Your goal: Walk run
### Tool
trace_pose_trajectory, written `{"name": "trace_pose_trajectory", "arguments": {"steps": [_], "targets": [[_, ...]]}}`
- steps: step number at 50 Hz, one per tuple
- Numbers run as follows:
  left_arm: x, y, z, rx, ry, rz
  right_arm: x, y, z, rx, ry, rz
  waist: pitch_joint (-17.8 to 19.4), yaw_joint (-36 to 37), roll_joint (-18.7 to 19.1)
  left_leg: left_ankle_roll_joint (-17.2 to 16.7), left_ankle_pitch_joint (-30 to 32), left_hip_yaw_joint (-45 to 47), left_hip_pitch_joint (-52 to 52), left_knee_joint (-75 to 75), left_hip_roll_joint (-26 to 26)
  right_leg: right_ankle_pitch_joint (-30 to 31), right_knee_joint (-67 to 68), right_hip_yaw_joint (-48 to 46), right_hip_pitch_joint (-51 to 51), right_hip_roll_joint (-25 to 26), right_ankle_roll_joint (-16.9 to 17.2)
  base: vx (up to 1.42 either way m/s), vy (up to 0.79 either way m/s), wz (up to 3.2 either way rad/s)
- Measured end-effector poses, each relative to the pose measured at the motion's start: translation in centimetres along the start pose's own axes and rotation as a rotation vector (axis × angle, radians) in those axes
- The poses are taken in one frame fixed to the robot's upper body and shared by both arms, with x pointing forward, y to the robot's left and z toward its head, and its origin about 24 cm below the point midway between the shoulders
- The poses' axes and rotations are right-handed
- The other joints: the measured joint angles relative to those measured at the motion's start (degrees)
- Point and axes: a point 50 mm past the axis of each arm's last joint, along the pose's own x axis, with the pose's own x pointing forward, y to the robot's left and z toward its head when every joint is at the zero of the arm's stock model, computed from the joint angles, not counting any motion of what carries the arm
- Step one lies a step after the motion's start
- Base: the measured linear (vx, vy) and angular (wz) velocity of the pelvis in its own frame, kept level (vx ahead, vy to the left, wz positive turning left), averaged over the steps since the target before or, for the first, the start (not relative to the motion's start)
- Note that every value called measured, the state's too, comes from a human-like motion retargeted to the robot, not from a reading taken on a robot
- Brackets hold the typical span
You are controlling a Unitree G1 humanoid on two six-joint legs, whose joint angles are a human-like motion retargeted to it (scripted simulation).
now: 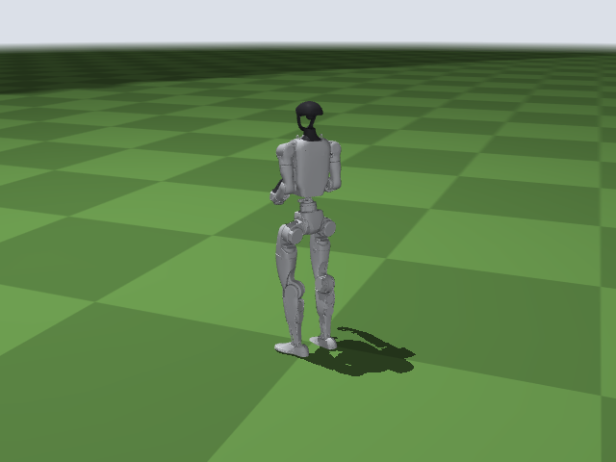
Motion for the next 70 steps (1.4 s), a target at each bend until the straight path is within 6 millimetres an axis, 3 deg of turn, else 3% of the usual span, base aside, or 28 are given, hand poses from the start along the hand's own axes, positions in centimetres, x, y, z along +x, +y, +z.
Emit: {"name": "trace_pose_trajectory", "arguments": {"steps": [7,11,17,19,22,25,31,35,37,40,43,45,47,53,59,62,64,65,67,70], "targets": [[1.0,-0.4,-0.1,-0.069,-0.023,-0.039,0.6,0.0,1.2,-0.058,-0.076,-0.035,2.5,3.2,0.7,-0.4,1.3,-6.4,-6.9,4.8,-2.0,-1.9,-1.0,-8.4,0.1,-2.2,-0.5,-0.14,0.27,1.49],[1.7,-0.3,0.0,-0.079,-0.032,-0.076,0.6,0.3,1.3,-0.069,-0.072,-0.007,3.0,4.4,0.6,-0.6,-0.9,-5.2,-10.9,9.2,-1.7,-3.3,-2.2,-14.9,0.4,-3.9,-0.2,-0.2,0.21,2.07],[1.7,-0.1,0.1,-0.069,-0.03,-0.091,1.1,0.8,1.6,-0.021,-0.1,0.058,1.7,5.3,-1.7,4.3,-3.6,26.0,-9.0,13.6,6.8,-5.5,-2.0,-21.8,0.6,-6.9,0.8,-0.04,0.19,1.66],[1.5,0.1,0.2,-0.085,-0.045,-0.05,1.5,0.9,2.1,-0.028,-0.138,0.066,1.1,4.2,-1.4,2.7,-1.5,28.5,-7.7,13.1,7.9,-6.6,-1.5,-24.2,1.2,-6.4,1.1,0.12,0.11,1.63],[1.2,0.2,0.1,-0.132,-0.063,0.015,1.6,0.6,2.8,-0.073,-0.191,0.037,0.1,3.1,-0.4,-0.6,-0.7,27.0,-6.2,10.1,7.4,-8.1,-1.0,-27.4,2.8,-5.1,1.7,0.22,0.15,1.51],[1.2,-0.1,-0.2,-0.206,-0.076,0.069,1.4,0.6,2.9,-0.118,-0.208,0.002,-0.5,3.9,-0.6,1.3,-1.3,19.1,-6.8,8.2,3.7,-8.8,-0.4,-31.0,5.0,-5.7,3.1,0.25,0.17,1.02],[0.8,-0.4,-0.8,-0.293,-0.071,0.141,1.6,1.7,2.2,-0.089,-0.164,0.046,-1.4,7.9,-0.9,3.3,-2.4,16.8,-3.7,3.9,0.4,-8.0,3.4,-34.7,7.8,-7.7,5.6,0.24,0.22,0.53],[0.5,-0.8,-1.4,-0.365,-0.06,0.169,1.8,1.5,2.3,-0.112,-0.17,0.071,-1.8,8.2,0.8,4.1,-3.1,13.9,-1.5,1.6,-0.6,-3.6,9.4,-37.9,9.0,-9.2,6.7,0.29,0.27,0.84],[0.5,-0.9,-1.6,-0.393,-0.057,0.163,1.8,1.5,2.3,-0.125,-0.173,0.071,-1.9,8.1,2.6,4.4,-3.6,11.9,-0.5,0.8,0.1,0.2,15.1,-38.5,8.5,-10.2,5.7,0.3,0.3,1.04],[0.7,-0.7,-1.5,-0.395,-0.065,0.148,1.8,1.4,2.4,-0.131,-0.18,0.067,-1.4,6.9,5.5,4.3,-3.9,8.5,0.9,0.4,1.7,5.2,26.7,-33.1,4.8,-11.0,-0.2,0.26,0.2,1.38],[1.0,-0.5,-1.3,-0.394,-0.074,0.149,1.8,1.2,2.6,-0.131,-0.191,0.042,-0.9,5.2,5.4,4.4,-3.5,4.6,1.4,0.4,0.5,6.3,31.8,-14.7,-1.3,-4.8,7.5,0.2,0.1,1.58],[1.2,-0.4,-1.2,-0.392,-0.076,0.134,1.8,1.2,2.5,-0.129,-0.186,0.033,-0.6,3.7,5.6,4.4,-3.1,1.7,1.8,0.5,0.3,5.7,32.5,-2.5,-4.2,2.0,12.3,0.17,0.03,1.64],[1.5,-0.4,-1.0,-0.382,-0.082,0.098,1.9,1.3,2.6,-0.115,-0.186,0.049,-0.4,3.1,5.7,4.2,-3.2,-0.3,2.1,0.5,0.4,3.6,32.0,4.6,-6.2,6.0,13.9,0.25,0.02,1.22],[2.5,-0.6,-0.8,-0.463,-0.103,-0.069,2.9,0.5,3.1,-0.042,-0.216,0.105,0.2,1.3,3.7,4.0,-3.9,-4.0,3.1,0.3,-1.9,-1.0,23.6,3.9,-11.8,-0.4,10.2,0.2,-0.04,1.0],[2.9,-0.6,-0.8,-0.498,-0.11,-0.178,4.2,0.2,3.6,-0.075,-0.245,0.213,1.9,-0.4,0.8,3.7,-4.8,-7.0,5.9,-0.4,-5.6,4.0,7.4,12.2,-14.6,-2.8,14.5,0.26,-0.11,0.8],[3.1,-0.8,-0.7,-0.501,-0.106,-0.239,4.8,0.7,3.6,-0.069,-0.24,0.302,2.9,-1.0,0.1,3.1,-5.6,-7.9,7.8,-0.4,-6.5,7.5,0.3,14.4,-14.9,-3.9,20.8,0.26,-0.14,0.48],[3.2,-0.9,-0.8,-0.515,-0.104,-0.275,5.1,1.3,3.4,-0.033,-0.224,0.362,3.2,-0.8,0.0,2.6,-6.1,-7.9,9.0,-0.2,-6.4,7.4,-2.6,13.0,-14.5,-4.1,22.5,0.33,-0.22,0.22],[3.2,-1.0,-0.9,-0.523,-0.106,-0.288,5.2,1.7,3.2,-0.006,-0.217,0.388,3.3,-0.6,0.1,2.3,-6.4,-7.9,9.5,-0.1,-6.2,6.8,-3.5,12.1,-14.1,-3.9,22.1,0.28,-0.2,0.19],[3.1,-1.0,-1.0,-0.547,-0.109,-0.3,5.3,2.1,3.0,0.057,-0.219,0.394,2.9,-0.3,0.3,1.4,-6.8,-8.0,10.5,0.6,-5.8,9.5,-2.7,8.9,-13.2,-3.6,17.5,0.31,-0.24,0.25],[2.7,-0.9,-1.6,-0.586,-0.093,-0.263,5.1,1.5,2.9,0.089,-0.249,0.316,1.6,-0.6,-0.1,0.0,-7.6,-8.7,11.9,2.5,-5.9,12.4,-2.5,0.3,-11.7,-4.6,15.7,0.41,-0.27,0.58]]}}
